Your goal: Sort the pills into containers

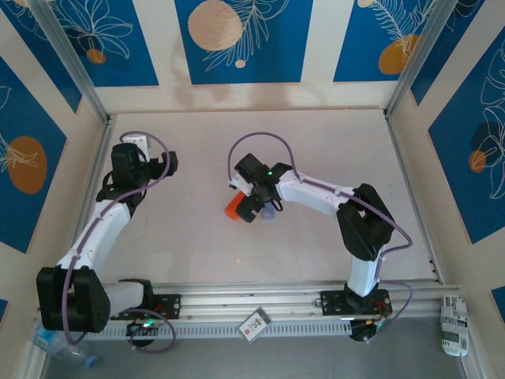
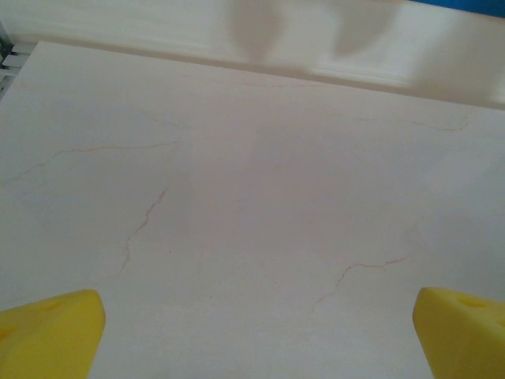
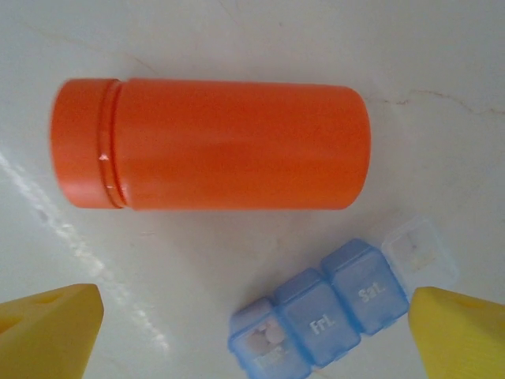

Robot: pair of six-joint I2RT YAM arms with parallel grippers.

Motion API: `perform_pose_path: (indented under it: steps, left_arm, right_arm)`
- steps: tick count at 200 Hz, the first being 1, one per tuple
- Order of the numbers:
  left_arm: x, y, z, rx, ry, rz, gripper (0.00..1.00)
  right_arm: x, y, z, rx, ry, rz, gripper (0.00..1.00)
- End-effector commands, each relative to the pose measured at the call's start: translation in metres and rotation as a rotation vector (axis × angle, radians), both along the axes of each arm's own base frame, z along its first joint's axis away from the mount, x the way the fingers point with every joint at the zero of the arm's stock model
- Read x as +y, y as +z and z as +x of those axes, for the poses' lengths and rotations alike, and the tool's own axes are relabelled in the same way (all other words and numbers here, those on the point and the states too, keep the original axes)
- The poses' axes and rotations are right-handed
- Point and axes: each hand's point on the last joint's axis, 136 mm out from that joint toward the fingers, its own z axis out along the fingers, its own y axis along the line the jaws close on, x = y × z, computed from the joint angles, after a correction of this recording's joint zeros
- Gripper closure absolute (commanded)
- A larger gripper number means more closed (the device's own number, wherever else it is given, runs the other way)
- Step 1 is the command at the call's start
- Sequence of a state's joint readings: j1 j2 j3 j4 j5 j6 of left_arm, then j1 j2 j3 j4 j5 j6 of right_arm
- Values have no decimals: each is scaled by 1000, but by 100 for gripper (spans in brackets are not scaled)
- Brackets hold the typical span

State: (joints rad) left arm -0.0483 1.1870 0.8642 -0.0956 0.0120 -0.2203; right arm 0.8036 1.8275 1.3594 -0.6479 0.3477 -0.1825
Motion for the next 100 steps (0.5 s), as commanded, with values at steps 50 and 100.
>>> perform_pose_path:
  steps: [50, 100]
  left_arm:
    - [-1, 5, 7, 0, 0, -94, 0]
    - [-4, -2, 10, 19, -8, -127, 0]
  right_arm:
    - [26, -38, 19, -143, 231, -205, 1]
    - [42, -38, 38, -234, 288, -242, 1]
